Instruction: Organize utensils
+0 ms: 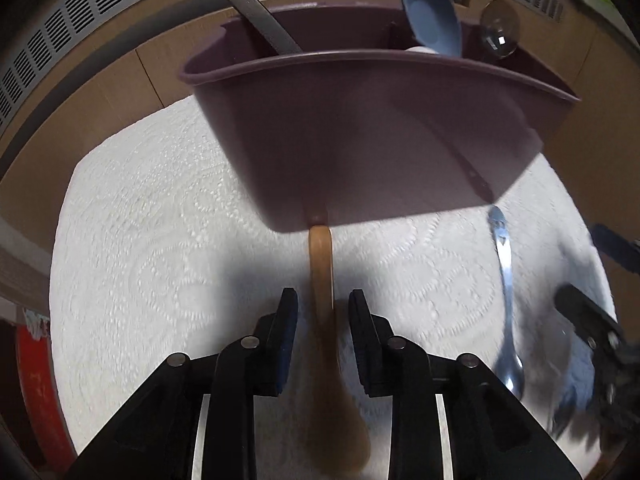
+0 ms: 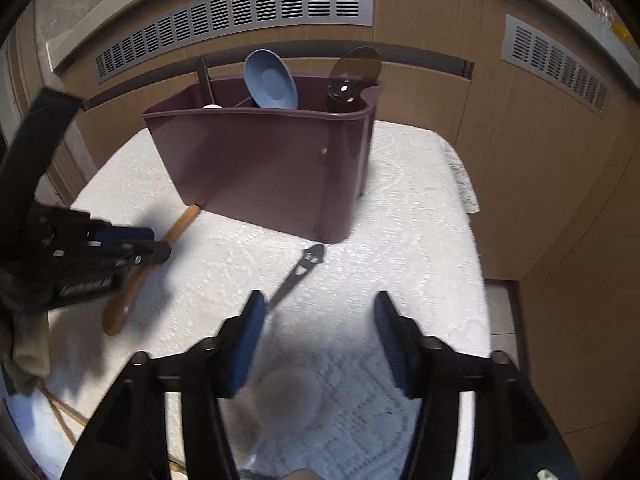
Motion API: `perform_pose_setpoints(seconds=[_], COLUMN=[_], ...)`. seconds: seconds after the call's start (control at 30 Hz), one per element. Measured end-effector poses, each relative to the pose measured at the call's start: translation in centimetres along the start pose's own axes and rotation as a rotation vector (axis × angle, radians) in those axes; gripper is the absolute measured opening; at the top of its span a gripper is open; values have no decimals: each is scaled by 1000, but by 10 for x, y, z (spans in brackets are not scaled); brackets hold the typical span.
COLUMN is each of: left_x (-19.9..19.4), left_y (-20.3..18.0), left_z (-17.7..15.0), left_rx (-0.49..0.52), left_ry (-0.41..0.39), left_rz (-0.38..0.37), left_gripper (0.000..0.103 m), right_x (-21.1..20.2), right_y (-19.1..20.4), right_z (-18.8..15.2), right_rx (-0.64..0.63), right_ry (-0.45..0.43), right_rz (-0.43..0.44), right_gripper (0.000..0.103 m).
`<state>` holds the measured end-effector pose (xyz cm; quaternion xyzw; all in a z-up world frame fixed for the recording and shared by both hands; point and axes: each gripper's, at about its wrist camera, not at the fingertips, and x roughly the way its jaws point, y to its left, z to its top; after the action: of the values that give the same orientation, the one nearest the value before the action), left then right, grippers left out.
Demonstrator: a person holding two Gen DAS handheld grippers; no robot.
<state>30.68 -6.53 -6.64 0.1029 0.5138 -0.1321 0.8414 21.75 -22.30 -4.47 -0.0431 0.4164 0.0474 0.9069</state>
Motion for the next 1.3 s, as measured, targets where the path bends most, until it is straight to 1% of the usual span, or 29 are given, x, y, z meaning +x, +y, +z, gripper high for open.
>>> perform_pose_setpoints(seconds=[0.03,0.07,0.1,0.13,0.17,0.2,0.23,0.3,0.33,0.37,0.4,0.43,0.5,0.53,0.57,0.63,0.7,0.77,0.8,0.87,0.93,0.97,1.0,1.03,1.07,1.13,1.2,1.3], left_x=[1,1,1,1,-1,-4,-9,-24,-33,-45,-55,-67,-85,-94,-102,-112,-118,-121,-122,-121,-122,-121,-122,-123,-123,-126,-130,-139], left_y=[-1,-3,-3,-3,-3,-2,0,8,12,18,24,29,39,43,46,55,61,68,68,69,71,71,72,72,72,71,71,70], left_z=[1,2,1,-1,-5,-10,-18,-35,-43,-53,-61,-71,-86,-94,-97,-100,-101,-98,-99,-100,-103,-105,-106,-107,-108,-109,-110,-112], left_rx=[-3,-7,-16,-19,-20,-24,-32,-53,-69,-95,-118,-141,-180,-205,-223,-252,-277,-298,-302,-308,-314,-318,-321,-323,-326,-326,-324,-323], left_ry=[-19,-27,-40,-47,-59,-70,-87,-136,-165,-202,-236,-277,-349,-383,-404,-439,-475,-494,-500,-508,-507,-507,-507,-508,-508,-510,-514,-525], left_rz=[6,2,-16,-32,-48,-55,-63,-70,-73,-78,-80,-77,-72,-74,-79,-79,-69,-71,-72,-79,-97,-104,-112,-120,-124,-134,-131,-126], left_gripper=[28,25,22,13,12,12,12,12,12,12,12,12,12,12,12,12,12,12,12,12,12,12,12,12,12,12,12,12], right_x=[0,0,0,0,-1,-2,-2,-1,0,0,-2,-4,-15,-19,-22,-28,-30,-24,-19,-6,9,9,10,10,9,6,-3,-32], right_y=[0,2,2,4,6,7,7,7,6,6,5,4,7,13,20,36,51,64,65,71,75,78,80,81,83,84,83,78], right_z=[-1,-1,0,1,2,4,6,12,15,16,16,13,-1,-8,-15,-31,-39,-38,-36,-34,-32,-32,-32,-32,-30,-30,-29,-20], right_rx=[-13,-30,-42,-51,-56,-55,-44,-2,12,30,48,75,125,109,90,80,78,92,104,138,167,157,151,144,126,98,79,43], right_ry=[-1,1,-1,-7,-17,-24,-31,-32,-25,-8,16,29,12,7,9,3,-7,-11,-5,36,75,65,64,63,63,64,41,-35], right_rz=[-29,-64,-89,-119,-145,-159,-175,-214,-217,-178,-96,-16,126,151,149,98,38,-8,-21,-43,-65,-93,-102,-111,-121,-131,-131,-127], right_gripper=[73,78,81,87,93,96,102,102,102,102,102,100,91,83,80,79,72,62,60,52,49,47,44,32,26,26,26,26])
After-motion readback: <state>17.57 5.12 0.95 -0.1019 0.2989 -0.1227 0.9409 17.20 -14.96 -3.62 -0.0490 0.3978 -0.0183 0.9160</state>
